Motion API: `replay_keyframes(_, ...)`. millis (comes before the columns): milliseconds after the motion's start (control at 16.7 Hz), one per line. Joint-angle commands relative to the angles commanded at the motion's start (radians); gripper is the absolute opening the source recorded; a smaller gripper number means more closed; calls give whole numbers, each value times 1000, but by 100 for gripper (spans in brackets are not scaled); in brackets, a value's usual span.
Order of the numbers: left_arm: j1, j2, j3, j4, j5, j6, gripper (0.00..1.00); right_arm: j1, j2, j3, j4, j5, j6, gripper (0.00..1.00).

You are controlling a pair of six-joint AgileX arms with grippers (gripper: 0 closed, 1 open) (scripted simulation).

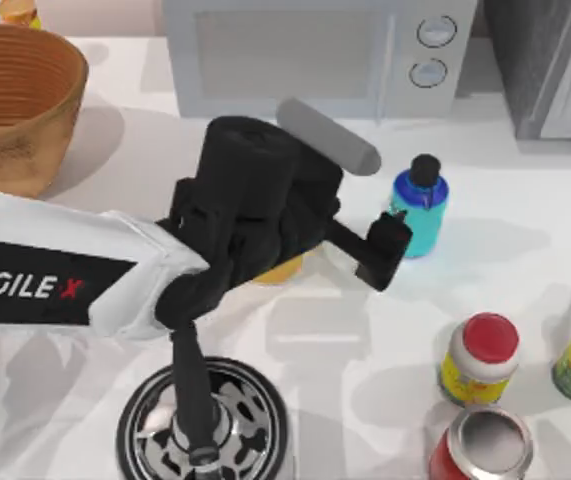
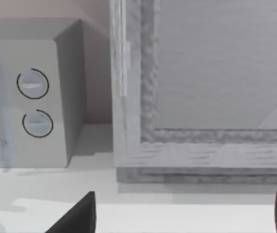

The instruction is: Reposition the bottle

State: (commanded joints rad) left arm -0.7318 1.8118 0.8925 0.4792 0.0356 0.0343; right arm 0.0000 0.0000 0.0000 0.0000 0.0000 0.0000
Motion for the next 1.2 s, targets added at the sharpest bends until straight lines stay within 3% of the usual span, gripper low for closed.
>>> replay_keyframes(660,-36,95,35,3,9,-1,100,0,0,0,0,0,0,100)
replay_keyframes(1200,-58,325,315,-48,-5,-10,100,0,0,0,0,0,0,100)
